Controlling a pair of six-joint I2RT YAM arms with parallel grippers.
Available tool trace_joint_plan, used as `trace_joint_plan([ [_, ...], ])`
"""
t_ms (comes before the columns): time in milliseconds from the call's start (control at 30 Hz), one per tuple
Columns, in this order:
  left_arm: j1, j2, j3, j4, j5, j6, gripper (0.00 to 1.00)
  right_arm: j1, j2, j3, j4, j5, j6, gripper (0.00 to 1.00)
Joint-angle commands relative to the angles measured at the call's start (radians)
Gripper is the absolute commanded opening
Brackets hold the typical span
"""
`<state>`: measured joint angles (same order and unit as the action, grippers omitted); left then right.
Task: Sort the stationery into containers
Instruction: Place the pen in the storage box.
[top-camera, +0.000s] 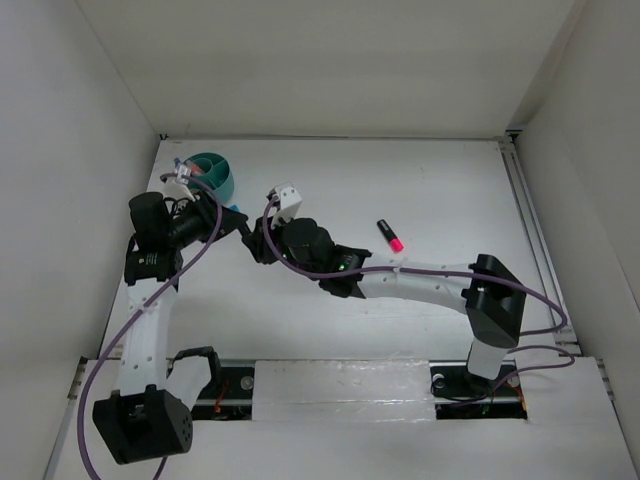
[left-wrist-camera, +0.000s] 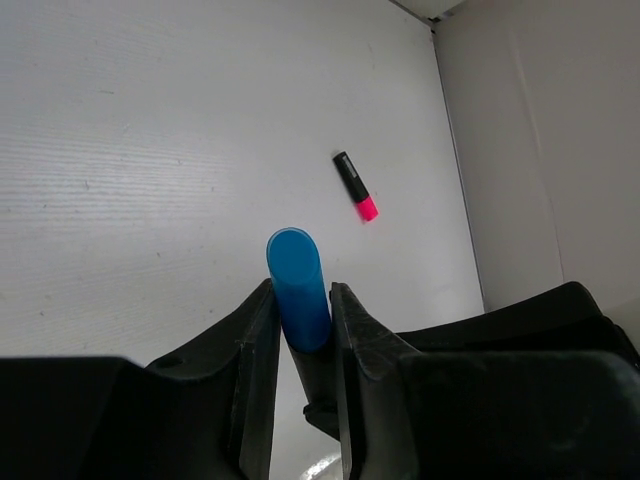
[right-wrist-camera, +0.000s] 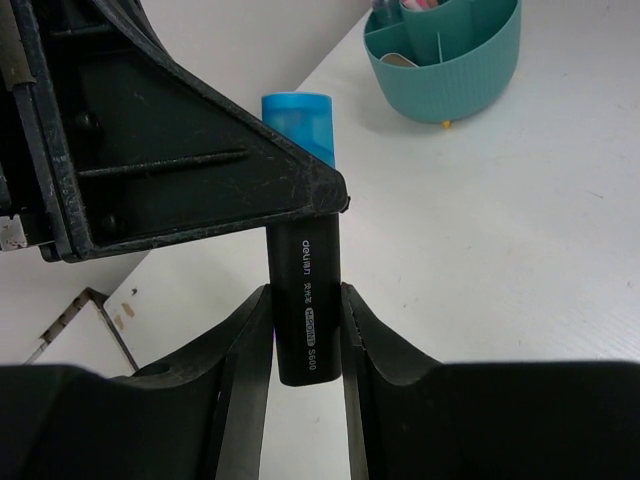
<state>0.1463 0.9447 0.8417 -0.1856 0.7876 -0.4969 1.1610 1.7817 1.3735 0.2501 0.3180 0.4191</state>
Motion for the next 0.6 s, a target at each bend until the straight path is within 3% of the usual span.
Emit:
trace_joint_plan([
  [0, 0.009, -0.034, 0.027, 0.040, -0.065, 0.015, 0.00, 0.016, 0.016, 0.010, 0.066, -0.051, 0.010, 0.00],
  [200, 0.009, -0.078, 0.023, 0.084, -0.126, 0.015, 0.00, 0.016, 0.053, 0.010, 0.087, -0.082, 0.020, 0.00],
  [233, 0.009, -0.078, 0.023, 0.110, -0.137, 0.015, 0.00, 0.016, 0.053, 0.010, 0.087, -0.082, 0.020, 0.09],
  [300, 0.009, -0.078, 0.023, 0.110, -0.214, 0.015, 0.00, 0.016, 0.053, 0.010, 0.087, -0.082, 0.020, 0.47],
  [333, 0.009, -0.067, 0.063, 0.110, -0.269, 0.015, 0.00, 0.016, 0.033, -0.014, 0.087, -0.065, 0.020, 0.99],
  [567, 0.009, 0.195, 0.301, 0.142, -0.379, 0.064, 0.00, 0.016, -0.082, -0.163, 0.077, 0.026, 0.050, 1.00],
])
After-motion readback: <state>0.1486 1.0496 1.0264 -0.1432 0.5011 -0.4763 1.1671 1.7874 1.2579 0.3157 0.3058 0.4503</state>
